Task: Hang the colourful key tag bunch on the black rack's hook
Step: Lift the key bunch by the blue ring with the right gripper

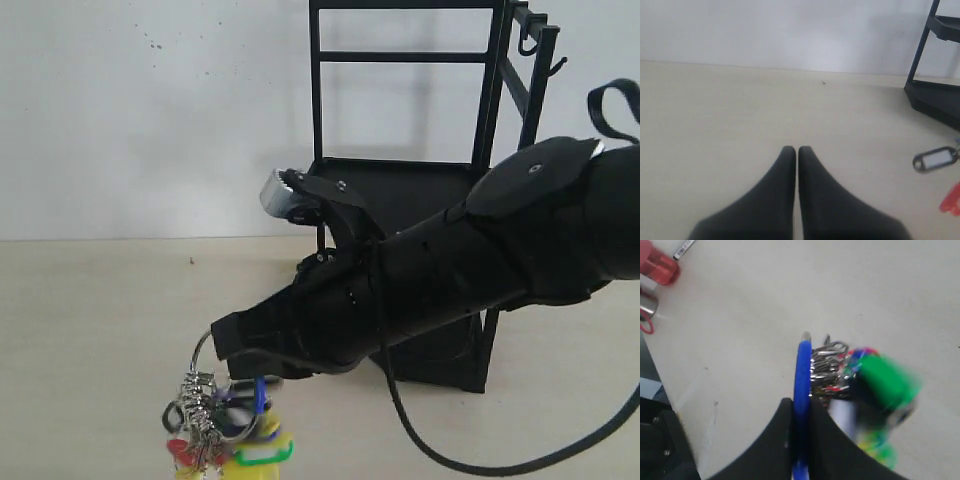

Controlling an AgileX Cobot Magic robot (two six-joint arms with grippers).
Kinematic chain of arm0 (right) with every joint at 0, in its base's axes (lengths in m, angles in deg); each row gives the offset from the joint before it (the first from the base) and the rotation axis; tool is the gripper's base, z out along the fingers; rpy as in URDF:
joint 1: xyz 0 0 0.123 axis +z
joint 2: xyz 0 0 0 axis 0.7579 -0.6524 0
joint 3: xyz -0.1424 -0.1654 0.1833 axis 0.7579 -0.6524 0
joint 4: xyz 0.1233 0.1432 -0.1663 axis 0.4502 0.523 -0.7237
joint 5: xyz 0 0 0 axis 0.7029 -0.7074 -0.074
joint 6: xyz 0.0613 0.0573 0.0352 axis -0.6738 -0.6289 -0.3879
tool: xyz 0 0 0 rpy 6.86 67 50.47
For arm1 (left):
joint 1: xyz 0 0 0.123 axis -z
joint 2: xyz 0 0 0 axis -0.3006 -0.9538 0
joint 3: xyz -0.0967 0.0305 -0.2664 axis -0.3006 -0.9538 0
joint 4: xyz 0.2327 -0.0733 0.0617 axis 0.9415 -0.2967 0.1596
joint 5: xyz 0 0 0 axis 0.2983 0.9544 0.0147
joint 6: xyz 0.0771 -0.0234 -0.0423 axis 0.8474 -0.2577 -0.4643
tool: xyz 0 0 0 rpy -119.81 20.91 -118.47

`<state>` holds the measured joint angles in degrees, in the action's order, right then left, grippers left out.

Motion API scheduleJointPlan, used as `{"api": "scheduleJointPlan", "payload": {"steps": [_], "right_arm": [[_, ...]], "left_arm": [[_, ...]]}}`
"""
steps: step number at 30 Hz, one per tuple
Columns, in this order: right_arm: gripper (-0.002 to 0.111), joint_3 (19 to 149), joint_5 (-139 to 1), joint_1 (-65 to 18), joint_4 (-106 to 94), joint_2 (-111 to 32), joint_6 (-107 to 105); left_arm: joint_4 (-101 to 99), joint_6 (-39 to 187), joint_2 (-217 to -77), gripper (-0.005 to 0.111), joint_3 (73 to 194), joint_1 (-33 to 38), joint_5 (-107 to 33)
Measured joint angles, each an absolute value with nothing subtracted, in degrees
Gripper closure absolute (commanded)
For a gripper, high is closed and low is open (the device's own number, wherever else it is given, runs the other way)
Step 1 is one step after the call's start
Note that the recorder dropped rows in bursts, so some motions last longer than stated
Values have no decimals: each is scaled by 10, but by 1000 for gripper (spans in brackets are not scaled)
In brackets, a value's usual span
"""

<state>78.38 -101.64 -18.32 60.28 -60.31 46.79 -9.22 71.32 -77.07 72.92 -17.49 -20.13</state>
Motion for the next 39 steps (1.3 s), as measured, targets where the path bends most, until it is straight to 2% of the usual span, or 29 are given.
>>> {"api": "scheduleJointPlan", "payload": {"steps": [15, 32, 39], "right_arm": [[108, 797, -1028, -165, 458, -564, 351], [108, 796, -1059, -158, 375, -531, 341], [108, 791, -1073, -152, 325, -425, 260]], "left_arm": [[-92, 713, -771, 102, 729, -175, -201], [-92, 713, -771, 102, 729, -175, -201], [-92, 713, -771, 102, 729, -175, -201]]}}
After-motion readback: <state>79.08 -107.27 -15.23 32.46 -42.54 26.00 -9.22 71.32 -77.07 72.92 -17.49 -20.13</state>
